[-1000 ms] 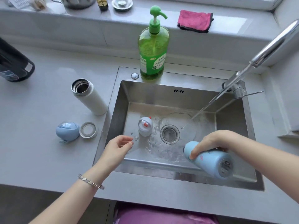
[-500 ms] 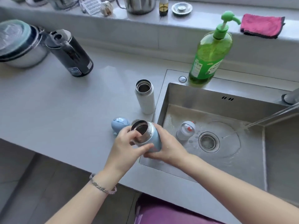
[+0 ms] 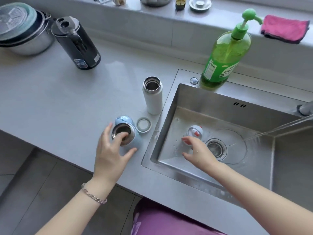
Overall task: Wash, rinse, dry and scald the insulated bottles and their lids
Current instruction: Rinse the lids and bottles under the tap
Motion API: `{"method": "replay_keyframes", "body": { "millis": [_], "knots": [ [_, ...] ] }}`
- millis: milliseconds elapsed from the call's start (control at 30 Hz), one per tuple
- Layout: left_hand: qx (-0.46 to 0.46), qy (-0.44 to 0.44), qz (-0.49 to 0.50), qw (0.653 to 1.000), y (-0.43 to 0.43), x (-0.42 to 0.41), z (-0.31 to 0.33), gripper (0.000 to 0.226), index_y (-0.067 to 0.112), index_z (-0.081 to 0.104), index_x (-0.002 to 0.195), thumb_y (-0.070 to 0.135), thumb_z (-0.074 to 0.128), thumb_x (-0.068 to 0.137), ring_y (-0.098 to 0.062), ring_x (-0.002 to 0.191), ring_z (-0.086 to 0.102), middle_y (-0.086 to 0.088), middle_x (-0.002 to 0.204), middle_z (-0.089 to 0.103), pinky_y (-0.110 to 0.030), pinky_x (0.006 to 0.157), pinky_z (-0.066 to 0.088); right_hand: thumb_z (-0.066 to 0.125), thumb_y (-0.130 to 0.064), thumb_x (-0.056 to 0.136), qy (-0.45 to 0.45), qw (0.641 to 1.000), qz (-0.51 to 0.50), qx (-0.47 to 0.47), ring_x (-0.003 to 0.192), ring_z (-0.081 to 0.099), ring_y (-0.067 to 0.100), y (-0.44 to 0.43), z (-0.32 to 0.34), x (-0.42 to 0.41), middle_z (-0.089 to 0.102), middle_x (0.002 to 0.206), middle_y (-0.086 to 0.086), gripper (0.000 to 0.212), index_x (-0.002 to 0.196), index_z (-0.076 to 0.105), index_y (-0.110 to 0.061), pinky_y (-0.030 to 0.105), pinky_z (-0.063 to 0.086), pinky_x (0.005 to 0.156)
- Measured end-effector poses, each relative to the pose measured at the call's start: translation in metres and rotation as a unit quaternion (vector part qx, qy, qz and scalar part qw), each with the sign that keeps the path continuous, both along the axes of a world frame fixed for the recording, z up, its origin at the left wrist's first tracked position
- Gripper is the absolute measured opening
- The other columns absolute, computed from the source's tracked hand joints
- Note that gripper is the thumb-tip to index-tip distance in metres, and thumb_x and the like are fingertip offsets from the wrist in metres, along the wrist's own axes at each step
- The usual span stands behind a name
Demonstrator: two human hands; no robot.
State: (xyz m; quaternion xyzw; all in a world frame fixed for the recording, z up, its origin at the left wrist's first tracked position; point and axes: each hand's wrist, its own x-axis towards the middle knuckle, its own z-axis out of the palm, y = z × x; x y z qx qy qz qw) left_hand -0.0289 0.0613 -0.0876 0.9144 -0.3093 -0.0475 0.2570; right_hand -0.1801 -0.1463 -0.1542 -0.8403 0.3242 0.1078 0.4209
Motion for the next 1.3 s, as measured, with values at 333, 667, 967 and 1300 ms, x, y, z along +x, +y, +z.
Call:
{"method": "replay_keyframes", "body": {
  "millis": [333, 667, 967, 1300],
  "knots": [
    [0.035, 0.151, -0.2, 0.968, -0.095, -0.055, -0.015, 0.023, 0.019, 0.06, 0.11, 0.023, 0.054, 0.088, -0.005, 0.105, 0.052, 0.007, 0.111, 0.06, -0.019, 0.089, 0.038, 0.074, -0.036, 0.07, 0.091, 0.986, -0.101, -0.097, 0.127, 0.035, 0.034, -0.072, -0.063, -0.001, 0.027, 0.141, 0.011, 0.082, 0.139, 0.032, -0.021, 0.04, 0.036, 0.102],
    [0.129, 0.286, -0.152, 0.937, -0.15, -0.046, -0.085, 0.015, 0.028, 0.057, 0.103, 0.021, 0.056, 0.089, -0.002, 0.094, 0.054, 0.012, 0.105, 0.059, -0.014, 0.081, 0.038, 0.068, -0.023, 0.072, 0.079, 0.989, -0.061, -0.108, 0.101, 0.055, 0.036, -0.084, -0.126, 0.027, 0.039, 0.124, 0.01, 0.062, 0.127, 0.041, -0.024, 0.034, 0.044, 0.079],
    [0.191, 0.359, -0.215, 0.888, -0.197, -0.05, -0.134, 0.091, 0.024, 0.023, 0.146, 0.019, 0.077, 0.073, -0.008, 0.135, 0.032, 0.009, 0.15, 0.027, -0.013, 0.1, 0.027, 0.079, -0.024, 0.061, -0.012, 0.965, -0.259, 0.038, 0.079, 0.05, 0.007, -0.096, -0.106, -0.037, 0.051, 0.114, 0.001, 0.062, 0.114, 0.047, -0.029, 0.019, 0.04, 0.073],
    [0.071, 0.117, -0.36, 0.923, -0.25, -0.1, -0.092, 0.062, 0.037, 0.052, 0.109, 0.047, 0.069, 0.05, -0.011, 0.089, 0.059, 0.017, 0.099, 0.061, -0.025, 0.069, 0.046, 0.083, -0.021, 0.047, -0.178, 0.904, -0.353, 0.162, 0.067, 0.054, -0.008, -0.118, 0.016, -0.11, 0.059, 0.087, -0.014, 0.059, 0.097, 0.053, -0.03, 0.007, 0.042, 0.062]
  ]
}}
